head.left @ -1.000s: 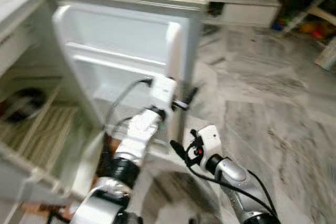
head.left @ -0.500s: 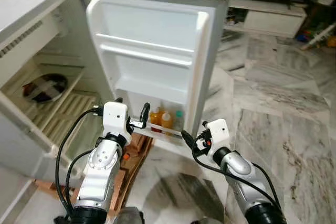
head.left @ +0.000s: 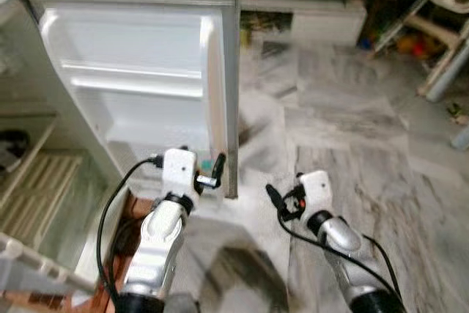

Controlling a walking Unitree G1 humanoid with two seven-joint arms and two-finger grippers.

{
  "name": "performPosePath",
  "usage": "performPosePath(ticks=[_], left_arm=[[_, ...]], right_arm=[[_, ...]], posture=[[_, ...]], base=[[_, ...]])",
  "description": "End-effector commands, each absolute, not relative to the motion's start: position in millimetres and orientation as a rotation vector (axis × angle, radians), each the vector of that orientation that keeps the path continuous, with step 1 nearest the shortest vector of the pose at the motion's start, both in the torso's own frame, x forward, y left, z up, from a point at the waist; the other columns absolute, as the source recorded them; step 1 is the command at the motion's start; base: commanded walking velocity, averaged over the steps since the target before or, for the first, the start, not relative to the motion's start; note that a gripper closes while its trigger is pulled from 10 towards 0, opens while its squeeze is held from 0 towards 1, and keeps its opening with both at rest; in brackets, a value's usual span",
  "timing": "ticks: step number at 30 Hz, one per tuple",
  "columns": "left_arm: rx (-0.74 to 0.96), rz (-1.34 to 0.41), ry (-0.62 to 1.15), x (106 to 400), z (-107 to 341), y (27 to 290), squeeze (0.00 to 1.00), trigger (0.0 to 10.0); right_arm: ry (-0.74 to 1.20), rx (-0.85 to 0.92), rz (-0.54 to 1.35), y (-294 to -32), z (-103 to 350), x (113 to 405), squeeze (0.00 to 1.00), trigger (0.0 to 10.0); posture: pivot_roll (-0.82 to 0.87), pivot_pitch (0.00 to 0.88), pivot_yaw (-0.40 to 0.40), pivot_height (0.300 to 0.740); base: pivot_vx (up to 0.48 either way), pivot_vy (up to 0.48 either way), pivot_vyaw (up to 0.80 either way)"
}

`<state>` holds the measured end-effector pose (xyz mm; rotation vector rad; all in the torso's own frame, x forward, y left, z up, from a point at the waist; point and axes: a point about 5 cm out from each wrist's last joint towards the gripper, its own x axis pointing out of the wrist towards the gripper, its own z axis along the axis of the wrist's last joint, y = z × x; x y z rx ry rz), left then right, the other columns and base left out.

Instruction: Restocking fridge

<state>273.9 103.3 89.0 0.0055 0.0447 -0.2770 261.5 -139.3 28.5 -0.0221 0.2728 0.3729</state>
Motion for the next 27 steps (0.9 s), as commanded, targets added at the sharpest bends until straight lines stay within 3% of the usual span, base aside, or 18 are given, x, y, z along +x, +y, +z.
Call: performPosePath(ticks=[1, 20, 27], left_arm=[[0.03, -0.25, 0.081, 277, 83, 111, 0.0, 10.0], [0.048, -0.245, 0.068, 306, 88, 106, 0.0, 10.0], [0.056, -0.178, 0.071, 293, 84, 119, 0.0, 10.0]], right_arm=[[0.248, -0.023, 0.388, -132, 34, 265, 0.0, 10.0], [0.232, -0.023, 0.381, -129, 37, 268, 0.0, 10.0], [0.226, -0.021, 0.382, -129, 38, 267, 0.0, 10.0]], posture=[[0.13, 0.03, 0.007, 0.74], [0.12, 0.011, 0.008, 0.74], [0.12, 0.009, 0.012, 0.74]], base=[[0.48, 0.0, 0.0], [0.466, 0.0, 0.0], [0.0, 0.0, 0.0]])
